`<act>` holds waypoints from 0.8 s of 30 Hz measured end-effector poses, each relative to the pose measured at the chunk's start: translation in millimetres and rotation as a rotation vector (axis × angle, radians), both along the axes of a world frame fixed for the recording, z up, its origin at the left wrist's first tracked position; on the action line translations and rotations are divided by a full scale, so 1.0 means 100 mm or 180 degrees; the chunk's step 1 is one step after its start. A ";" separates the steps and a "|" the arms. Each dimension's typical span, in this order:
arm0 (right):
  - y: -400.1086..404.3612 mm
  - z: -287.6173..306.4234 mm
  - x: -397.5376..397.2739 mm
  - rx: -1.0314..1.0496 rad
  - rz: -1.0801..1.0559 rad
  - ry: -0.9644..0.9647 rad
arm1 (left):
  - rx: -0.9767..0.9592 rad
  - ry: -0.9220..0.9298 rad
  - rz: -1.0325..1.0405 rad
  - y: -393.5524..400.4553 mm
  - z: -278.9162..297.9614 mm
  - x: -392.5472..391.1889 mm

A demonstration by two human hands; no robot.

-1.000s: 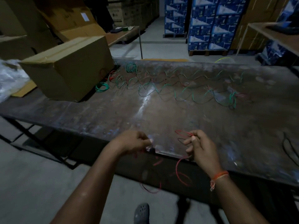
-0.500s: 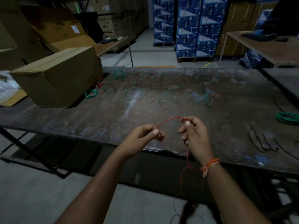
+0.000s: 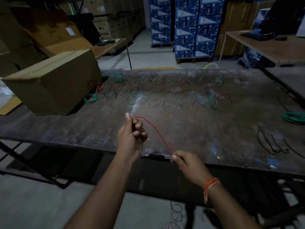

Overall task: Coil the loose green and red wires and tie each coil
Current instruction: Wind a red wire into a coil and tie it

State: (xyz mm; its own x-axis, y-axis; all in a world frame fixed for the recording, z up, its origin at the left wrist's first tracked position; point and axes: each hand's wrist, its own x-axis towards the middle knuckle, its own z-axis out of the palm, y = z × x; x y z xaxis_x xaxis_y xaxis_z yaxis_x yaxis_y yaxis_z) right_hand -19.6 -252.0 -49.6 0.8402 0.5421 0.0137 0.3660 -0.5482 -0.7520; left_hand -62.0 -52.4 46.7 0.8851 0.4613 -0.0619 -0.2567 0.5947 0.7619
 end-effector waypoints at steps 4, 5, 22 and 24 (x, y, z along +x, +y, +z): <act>0.05 0.10 0.03 -0.0380 -0.0045 -0.0207 | 0.0108 -0.0178 -0.0034 0.06 -0.08 -0.01; 0.07 0.12 0.03 -0.0477 0.0019 -0.0227 | 0.0173 -0.0152 -0.0043 0.09 -0.10 -0.01; 0.51 0.78 -0.17 0.0457 0.0916 -0.1433 | 0.2081 0.0204 -0.1183 0.35 -0.48 0.02; 0.56 0.79 -0.14 0.0696 0.0537 -0.1544 | 0.2087 0.0175 -0.1405 0.34 -0.46 -0.01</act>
